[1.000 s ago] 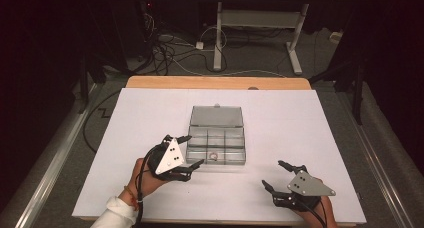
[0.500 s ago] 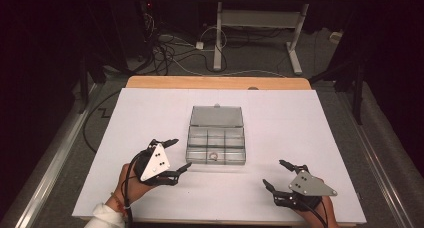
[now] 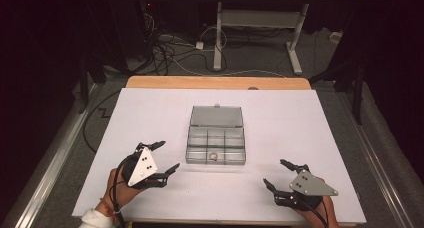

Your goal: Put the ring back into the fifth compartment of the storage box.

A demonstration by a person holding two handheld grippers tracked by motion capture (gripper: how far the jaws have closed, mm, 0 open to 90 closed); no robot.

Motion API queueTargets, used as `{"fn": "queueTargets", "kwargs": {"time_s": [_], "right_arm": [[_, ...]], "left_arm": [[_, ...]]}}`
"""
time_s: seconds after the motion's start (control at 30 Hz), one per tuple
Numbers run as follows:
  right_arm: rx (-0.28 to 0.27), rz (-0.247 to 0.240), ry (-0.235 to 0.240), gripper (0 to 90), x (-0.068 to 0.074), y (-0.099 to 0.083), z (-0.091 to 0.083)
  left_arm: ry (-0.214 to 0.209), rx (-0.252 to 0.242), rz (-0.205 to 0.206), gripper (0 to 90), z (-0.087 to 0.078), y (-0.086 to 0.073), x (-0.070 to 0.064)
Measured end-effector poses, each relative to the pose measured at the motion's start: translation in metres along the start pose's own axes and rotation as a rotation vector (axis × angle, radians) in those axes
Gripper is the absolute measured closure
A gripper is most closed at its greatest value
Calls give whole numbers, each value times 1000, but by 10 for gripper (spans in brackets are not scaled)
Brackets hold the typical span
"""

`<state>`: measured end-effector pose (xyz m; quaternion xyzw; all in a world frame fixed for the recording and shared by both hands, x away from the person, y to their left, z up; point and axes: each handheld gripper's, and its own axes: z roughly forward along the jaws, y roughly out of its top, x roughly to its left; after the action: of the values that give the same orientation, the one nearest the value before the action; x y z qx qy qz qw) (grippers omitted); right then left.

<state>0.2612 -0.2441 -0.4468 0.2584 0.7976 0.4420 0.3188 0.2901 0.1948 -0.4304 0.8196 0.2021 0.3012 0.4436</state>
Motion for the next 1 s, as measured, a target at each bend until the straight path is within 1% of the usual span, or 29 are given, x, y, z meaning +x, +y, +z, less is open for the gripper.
{"fn": "queueTargets", "kwargs": {"time_s": [0.1,0.17,0.37,0.4,0.5,0.6,0.7,0.77,0.8,0.83,0.9,0.93,0.97,1.0], "right_arm": [[2,4,-3,249,0,0,0],[2,5,-4,249,-1,-1,0],[6,10,-10,249,-3,-2,0],[7,10,-11,248,-4,-2,0],[10,13,-15,248,-5,-3,1],[17,13,-16,248,-7,-5,1],[24,18,-20,248,-8,-6,1],[23,18,-22,247,-9,-6,1],[25,20,-24,246,-9,-7,1],[26,20,-26,244,-10,-7,2],[34,27,-28,244,-11,-8,3],[36,28,-25,245,-11,-9,3],[41,27,-25,244,-11,-9,4],[45,25,-25,246,-11,-10,5]], "left_arm": [[6,16,-13,234,-3,-7,2],[11,23,-13,234,-5,-11,3],[14,44,-30,234,-8,-22,4],[12,48,-39,234,-8,-24,4],[9,66,-40,235,-7,-29,4],[6,84,-50,235,-5,-36,2],[-7,98,-85,234,-1,-43,-1],[-12,106,-91,234,1,-45,-4],[-15,106,-108,235,1,-46,-5],[-20,115,-116,235,2,-48,-6],[-20,147,-112,235,4,-53,-8],[-24,151,-124,235,5,-54,-9],[-19,142,-142,235,6,-56,-11],[-20,151,-144,236,6,-57,-11]]}}
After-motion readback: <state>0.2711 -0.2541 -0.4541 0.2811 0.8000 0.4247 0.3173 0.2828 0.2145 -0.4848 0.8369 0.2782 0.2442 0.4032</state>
